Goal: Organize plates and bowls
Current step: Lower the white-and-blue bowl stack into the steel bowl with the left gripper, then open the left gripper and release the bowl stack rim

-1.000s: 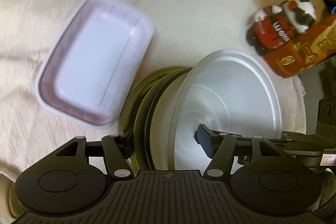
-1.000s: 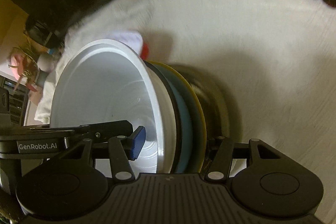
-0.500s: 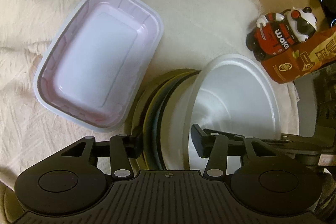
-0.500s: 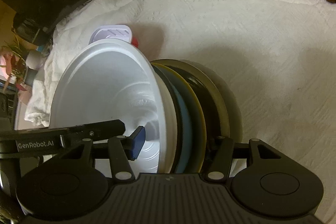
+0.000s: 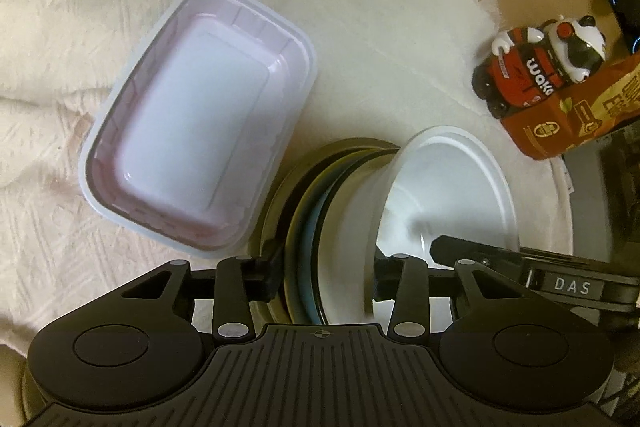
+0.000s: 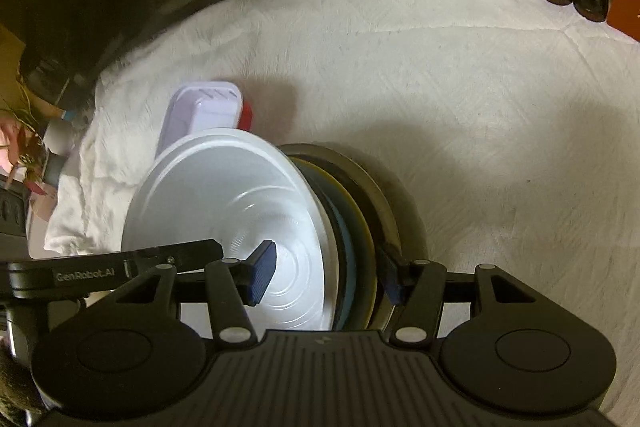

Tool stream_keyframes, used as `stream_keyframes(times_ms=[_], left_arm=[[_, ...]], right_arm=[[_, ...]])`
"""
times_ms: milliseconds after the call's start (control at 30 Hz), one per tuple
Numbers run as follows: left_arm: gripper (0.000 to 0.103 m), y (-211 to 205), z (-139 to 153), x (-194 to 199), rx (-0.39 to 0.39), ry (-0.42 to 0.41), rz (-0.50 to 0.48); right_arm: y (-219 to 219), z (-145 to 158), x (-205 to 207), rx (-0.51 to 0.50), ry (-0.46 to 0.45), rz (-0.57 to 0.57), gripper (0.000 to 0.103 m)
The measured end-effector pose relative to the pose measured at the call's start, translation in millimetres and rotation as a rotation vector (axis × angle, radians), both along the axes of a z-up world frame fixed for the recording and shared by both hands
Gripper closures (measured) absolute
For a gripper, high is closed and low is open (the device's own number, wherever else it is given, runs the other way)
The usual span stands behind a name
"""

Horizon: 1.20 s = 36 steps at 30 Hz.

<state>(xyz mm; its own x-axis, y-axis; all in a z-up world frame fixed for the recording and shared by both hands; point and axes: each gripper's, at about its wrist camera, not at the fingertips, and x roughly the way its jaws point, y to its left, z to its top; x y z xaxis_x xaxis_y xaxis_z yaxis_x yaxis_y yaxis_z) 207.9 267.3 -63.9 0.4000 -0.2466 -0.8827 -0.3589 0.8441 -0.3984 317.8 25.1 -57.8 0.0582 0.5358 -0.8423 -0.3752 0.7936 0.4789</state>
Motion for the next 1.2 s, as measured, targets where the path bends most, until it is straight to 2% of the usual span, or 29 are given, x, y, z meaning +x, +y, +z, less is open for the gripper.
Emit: stream_keyframes(times_ms=[200,233,267,300,333,400,533,633,667,867,1067,1200], left_arm=[[0.059,-2.6,8.6,-4.0,0.049,-0.009,-0.006],[0.061,-2.6,14.1,-5.3,0.070,-0.023,-0.004],[0.070,-1.0,21.9,-7.5,0.072,-0.053,-0.006],[0.074,0.9,29.1,-9.0,0.067,-0.075,-0.006],[0.074,1.9,37.3,-10.5,0.070,-0.097,-0.003],[0.074,-0.6,50.0,-11.4,0.101,-0.124,-0.007],[0.074,-7.4,46.6,-10.9,0.127,-0.092,0.000],[0.074,-12.2,35.9,-13.2,0.093,-0.070,0.003],[0.073,-13.2,34.1,-14.4,0.075,-0.072,0.002],[0.073,-16.3,41.6,-14.4,0.078,-0.110,0.006],[0.072,-18.7,40.3,-9.7,0.087,-0.114,-0.021],[0.073,-8.9,39.4,-14.1,0.030,-0.134,-0.024]], right_arm=[[2.1,5.0,-7.7,-0.015,-0.056,0.023,0.047],[0.0,10.0,-8.2,-0.008,-0.076,0.026,0.047],[-0.8,16.2,-9.3,-0.006,-0.105,0.029,0.047],[-1.3,23.3,-11.2,-0.008,-0.143,0.033,0.047],[-2.1,30.7,-13.6,-0.014,-0.190,0.037,0.047],[-2.2,39.0,-15.3,-0.009,-0.225,0.045,0.047],[0.0,41.0,-19.3,0.058,-0.180,0.082,0.048],[4.1,40.6,-26.6,0.047,-0.198,0.098,0.049],[3.9,41.1,-27.5,0.049,-0.198,0.104,0.049],[-4.0,46.3,-25.9,0.095,-0.179,0.078,0.049],[-6.9,45.6,-31.6,0.084,-0.183,0.049,0.049],[-2.4,46.6,-40.3,0.034,-0.245,0.017,0.049]])
